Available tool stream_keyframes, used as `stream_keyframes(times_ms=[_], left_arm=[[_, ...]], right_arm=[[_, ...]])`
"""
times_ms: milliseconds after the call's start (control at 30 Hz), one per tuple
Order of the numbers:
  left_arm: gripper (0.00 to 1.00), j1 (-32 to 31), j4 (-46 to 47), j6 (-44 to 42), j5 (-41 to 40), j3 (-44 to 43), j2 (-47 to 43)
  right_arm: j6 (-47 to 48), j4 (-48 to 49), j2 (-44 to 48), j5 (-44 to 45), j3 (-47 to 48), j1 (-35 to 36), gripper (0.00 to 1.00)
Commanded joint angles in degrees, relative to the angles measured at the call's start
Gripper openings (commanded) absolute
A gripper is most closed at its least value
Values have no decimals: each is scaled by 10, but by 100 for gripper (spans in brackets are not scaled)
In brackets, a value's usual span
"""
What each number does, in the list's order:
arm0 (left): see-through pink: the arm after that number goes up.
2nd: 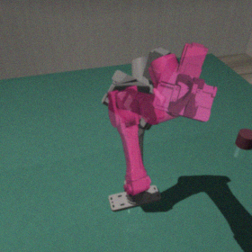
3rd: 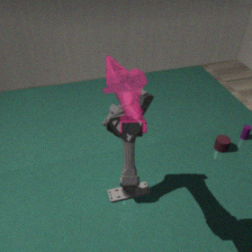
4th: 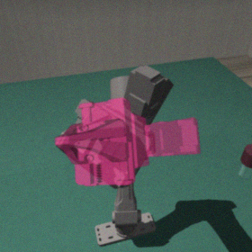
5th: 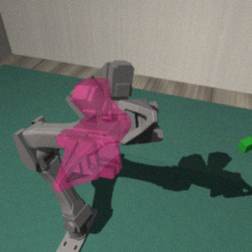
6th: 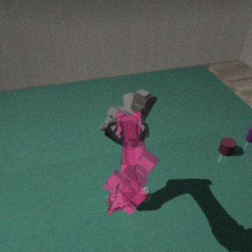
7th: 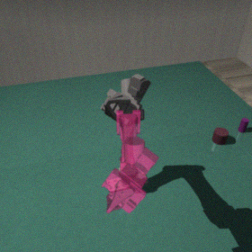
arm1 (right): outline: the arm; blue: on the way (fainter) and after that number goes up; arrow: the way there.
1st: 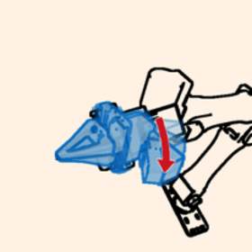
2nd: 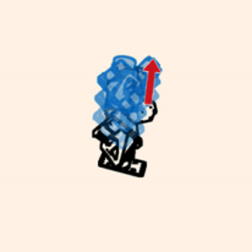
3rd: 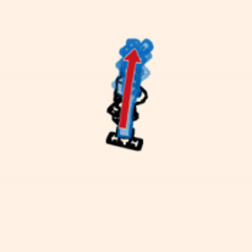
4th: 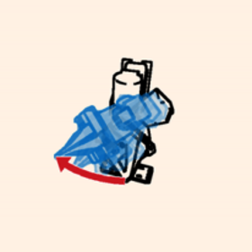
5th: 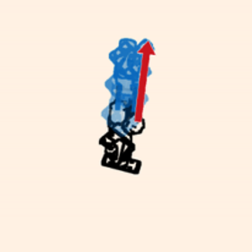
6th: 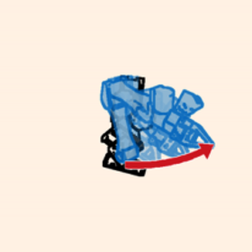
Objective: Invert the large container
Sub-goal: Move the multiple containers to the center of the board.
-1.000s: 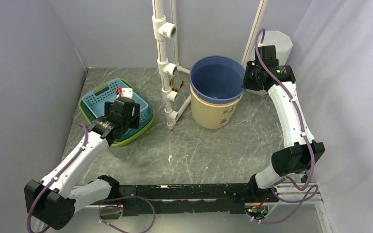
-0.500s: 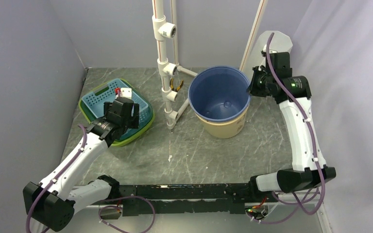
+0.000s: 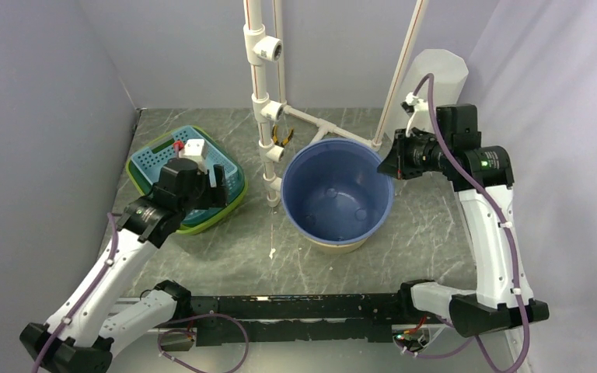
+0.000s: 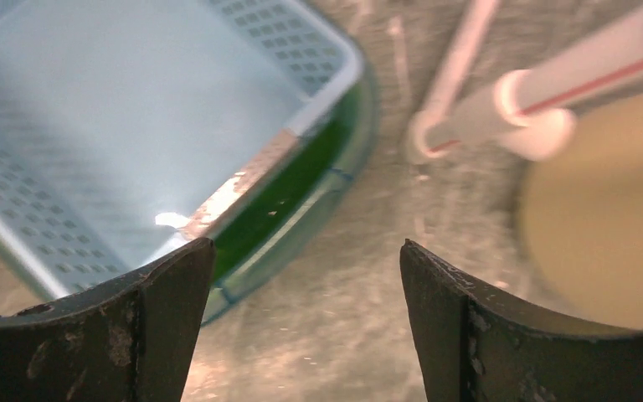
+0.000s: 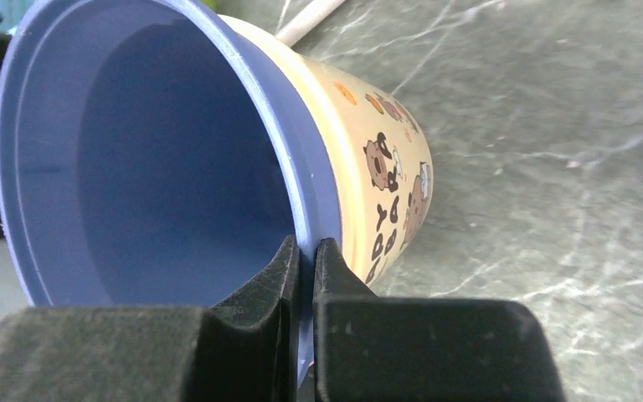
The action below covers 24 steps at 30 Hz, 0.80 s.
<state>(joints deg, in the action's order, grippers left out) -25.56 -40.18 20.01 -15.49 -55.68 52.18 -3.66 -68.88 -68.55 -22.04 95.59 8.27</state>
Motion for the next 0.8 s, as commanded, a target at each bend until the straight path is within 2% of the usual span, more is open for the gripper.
stream_keyframes(times_ms=[0, 200, 267, 400, 433, 467, 567, 633, 767], left_arm=[[87, 2, 24, 34, 172, -43, -32], [86, 2, 48, 69, 339, -58, -42], [85, 2, 61, 82, 384, -57, -40], [84, 2, 64, 89, 443, -67, -18], [83, 1, 63, 88, 451, -70, -14], [83, 1, 58, 86, 453, -72, -10], [84, 1, 54, 79, 447, -70, -10], [84, 1, 53, 77, 437, -63, -10], [84, 1, 63, 89, 441, -49, -4]], right_arm=[[20, 72, -3, -132, -35, 0, 0], [14, 68, -52, -99, -51, 0, 2], [8, 73, -57, -84, -49, 0, 7], [3, 75, -48, -39, -41, 0, 34], [-2, 72, -47, -19, -36, 0, 44], [-9, 69, -43, 2, -28, 0, 55], [-20, 61, -29, 60, 0, 0, 74], [-21, 56, -15, 67, 20, 1, 81], [-27, 71, 12, -26, 52, 13, 84]])
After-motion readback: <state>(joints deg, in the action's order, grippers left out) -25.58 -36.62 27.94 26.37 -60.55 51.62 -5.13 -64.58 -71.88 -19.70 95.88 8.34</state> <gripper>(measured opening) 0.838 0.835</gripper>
